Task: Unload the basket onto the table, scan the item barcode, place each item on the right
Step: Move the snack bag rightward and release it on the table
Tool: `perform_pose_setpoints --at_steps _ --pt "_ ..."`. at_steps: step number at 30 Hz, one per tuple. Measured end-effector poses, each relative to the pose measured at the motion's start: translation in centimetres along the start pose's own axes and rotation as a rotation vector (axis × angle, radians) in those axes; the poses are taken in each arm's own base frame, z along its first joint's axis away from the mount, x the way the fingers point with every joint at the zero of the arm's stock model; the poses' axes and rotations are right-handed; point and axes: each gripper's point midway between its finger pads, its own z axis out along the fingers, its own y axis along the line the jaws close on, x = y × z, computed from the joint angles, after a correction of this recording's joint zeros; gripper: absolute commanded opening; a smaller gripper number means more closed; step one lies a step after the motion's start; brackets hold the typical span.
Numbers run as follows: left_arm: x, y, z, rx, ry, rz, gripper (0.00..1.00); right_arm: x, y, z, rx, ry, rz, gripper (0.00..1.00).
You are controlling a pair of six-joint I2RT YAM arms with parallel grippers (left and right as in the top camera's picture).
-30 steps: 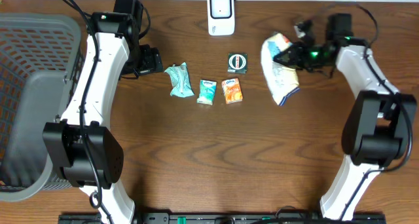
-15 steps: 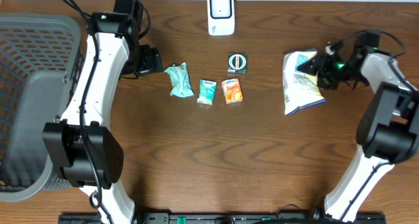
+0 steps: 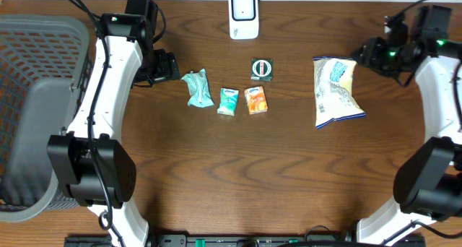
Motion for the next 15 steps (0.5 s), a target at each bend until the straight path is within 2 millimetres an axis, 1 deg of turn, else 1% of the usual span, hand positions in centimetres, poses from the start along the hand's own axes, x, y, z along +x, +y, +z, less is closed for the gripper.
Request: perform_pose_setpoints --at_steps 1,4,7,8,10,11,13,15 --pt "0.0 0.0 0.0 0.000 0.000 0.000 0.98 0.3 0.3 0.7 0.009 0.014 -0.013 0.14" --pt "0.0 0.0 0.0 0.000 0.000 0.000 0.98 1.4 0.9 2.5 0.033 0.056 -0.037 0.08" --pt "0.0 0.0 0.0 0.000 0.000 0.000 0.98 3.2 1.2 5.1 0.070 0.121 -0.065 0.01" --pt "0.0 0.0 0.0 0.000 0.000 0.000 0.98 4.0 1.1 6.3 0.087 0.150 -0.074 0.01" --pt "0.0 0.0 0.0 0.000 0.000 0.000 0.98 5.5 0.6 8.4 0.132 0.204 -0.087 0.01" --pt "0.0 0.0 0.0 0.000 0.000 0.000 0.98 6.0 0.4 9.1 0.148 0.223 -0.091 0.01" --pt "0.0 0.0 0.0 0.000 0.000 0.000 0.98 7.2 -0.9 10.7 0.213 0.264 -0.097 0.01" --pt "0.0 0.0 0.0 0.000 0.000 0.000 0.98 7.5 -2.0 11.3 0.271 0.272 -0.092 0.01"
